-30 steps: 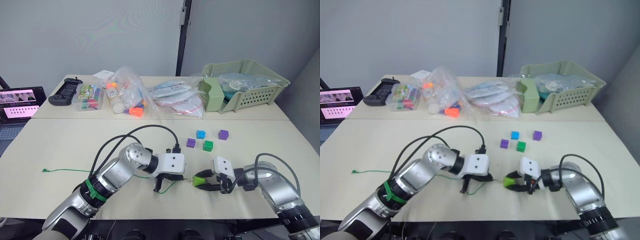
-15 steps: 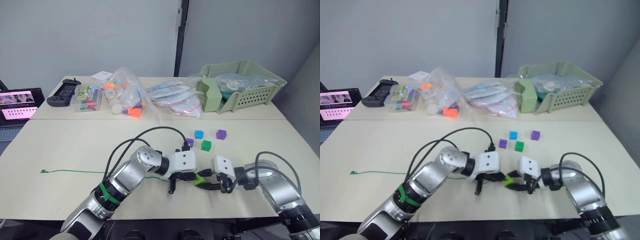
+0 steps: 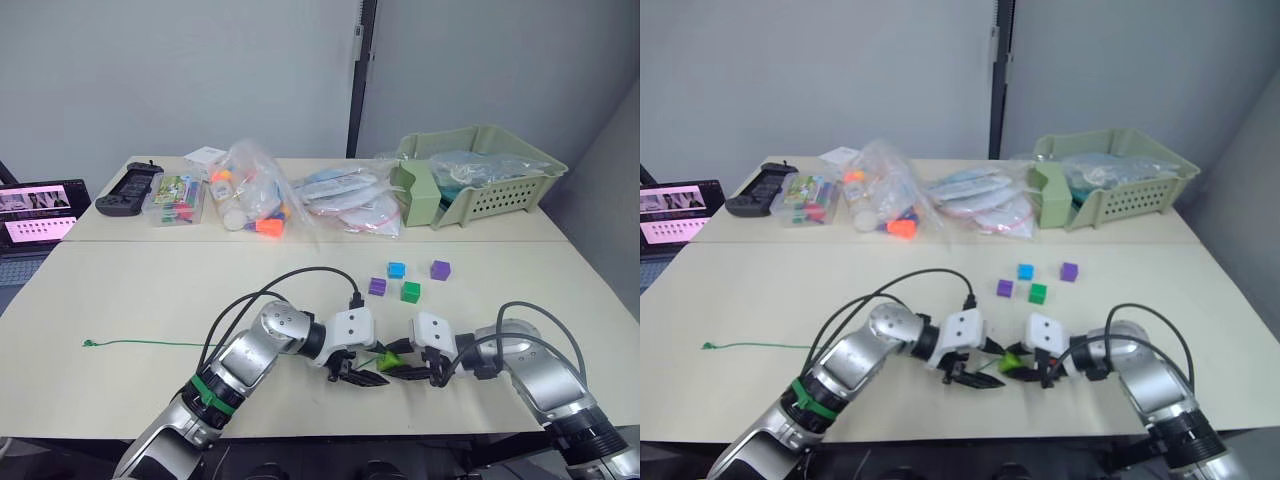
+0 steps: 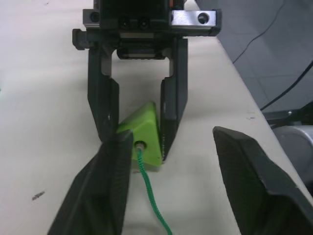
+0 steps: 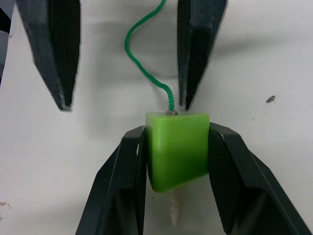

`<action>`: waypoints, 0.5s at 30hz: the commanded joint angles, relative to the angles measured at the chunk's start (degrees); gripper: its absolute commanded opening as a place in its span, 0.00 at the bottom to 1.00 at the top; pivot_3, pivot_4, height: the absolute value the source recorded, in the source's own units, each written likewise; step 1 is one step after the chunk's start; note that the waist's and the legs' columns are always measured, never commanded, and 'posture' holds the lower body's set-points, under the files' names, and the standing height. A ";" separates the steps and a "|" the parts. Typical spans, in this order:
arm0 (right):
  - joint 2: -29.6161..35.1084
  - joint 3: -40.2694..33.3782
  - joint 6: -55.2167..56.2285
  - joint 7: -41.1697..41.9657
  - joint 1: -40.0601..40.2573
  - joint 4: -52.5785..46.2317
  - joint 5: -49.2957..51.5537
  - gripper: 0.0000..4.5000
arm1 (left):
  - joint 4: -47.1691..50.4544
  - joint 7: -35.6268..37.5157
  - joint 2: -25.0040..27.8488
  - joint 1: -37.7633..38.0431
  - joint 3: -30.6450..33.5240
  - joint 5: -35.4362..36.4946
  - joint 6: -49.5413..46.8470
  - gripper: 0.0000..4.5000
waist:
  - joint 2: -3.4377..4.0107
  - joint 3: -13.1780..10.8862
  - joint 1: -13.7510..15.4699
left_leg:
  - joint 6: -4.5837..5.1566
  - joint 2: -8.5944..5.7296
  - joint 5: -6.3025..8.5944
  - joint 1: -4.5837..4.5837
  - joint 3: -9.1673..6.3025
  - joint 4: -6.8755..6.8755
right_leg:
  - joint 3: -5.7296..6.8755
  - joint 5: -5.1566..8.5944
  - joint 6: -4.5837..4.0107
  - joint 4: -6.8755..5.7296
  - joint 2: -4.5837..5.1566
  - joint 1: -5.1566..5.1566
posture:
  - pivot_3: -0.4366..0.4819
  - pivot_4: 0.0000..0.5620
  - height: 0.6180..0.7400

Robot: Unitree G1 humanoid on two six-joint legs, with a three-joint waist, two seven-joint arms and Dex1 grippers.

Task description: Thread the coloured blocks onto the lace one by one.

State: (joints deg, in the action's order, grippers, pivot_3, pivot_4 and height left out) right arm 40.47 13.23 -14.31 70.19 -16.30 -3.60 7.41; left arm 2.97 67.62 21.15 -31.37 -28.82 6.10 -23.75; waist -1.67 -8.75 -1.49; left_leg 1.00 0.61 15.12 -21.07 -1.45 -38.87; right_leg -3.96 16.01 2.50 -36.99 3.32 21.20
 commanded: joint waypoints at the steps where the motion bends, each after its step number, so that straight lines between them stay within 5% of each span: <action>1: -0.20 3.39 -1.96 -0.76 0.78 0.07 -2.21 0.28 | 0.99 0.77 2.80 -0.36 3.20 1.15 1.54 0.58 | 0.00 0.00 -0.10 | 0.00 0.01 0.00 0.00 0.00 0.00 | 0.00 0.00 0.00 -0.01 -0.02 0.01 | 0.48 0.27 1.00; 7: -0.09 4.32 -2.81 -0.96 0.26 -0.05 -2.46 0.28 | -1.75 0.52 6.59 -0.07 4.87 0.43 4.17 0.58 | 0.00 0.00 -0.25 | 0.00 0.04 0.00 -0.01 0.00 0.01 | 0.01 0.00 0.00 0.00 -0.02 0.04 | 0.48 0.27 1.00; 13: 0.86 5.90 -6.84 -0.55 -1.48 -1.39 -3.26 0.28 | 0.69 -1.13 5.04 1.89 4.18 1.57 2.20 0.58 | 0.00 0.00 -0.41 | 0.00 0.06 0.00 -0.03 0.00 0.03 | 0.02 0.00 -0.01 0.00 -0.02 0.07 | 0.48 0.27 1.00; 15: 0.84 5.89 -7.85 -0.66 -1.74 -2.20 -2.93 0.51 | 1.19 -1.47 4.86 2.26 4.14 1.34 2.02 0.58 | 0.00 -0.01 -0.36 | 0.00 0.06 0.00 -0.04 0.00 0.03 | 0.02 0.00 -0.01 0.00 -0.02 0.08 | 0.48 0.27 1.00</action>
State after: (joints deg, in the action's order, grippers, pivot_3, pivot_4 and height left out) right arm 41.14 16.66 -20.35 69.59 -19.03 -6.07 5.62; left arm 1.82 66.70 26.03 -28.80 -25.18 6.88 -21.62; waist -1.67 -8.75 -1.85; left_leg 1.00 0.67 15.12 -21.13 -1.46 -38.84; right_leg -3.93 16.01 2.50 -36.99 3.30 21.29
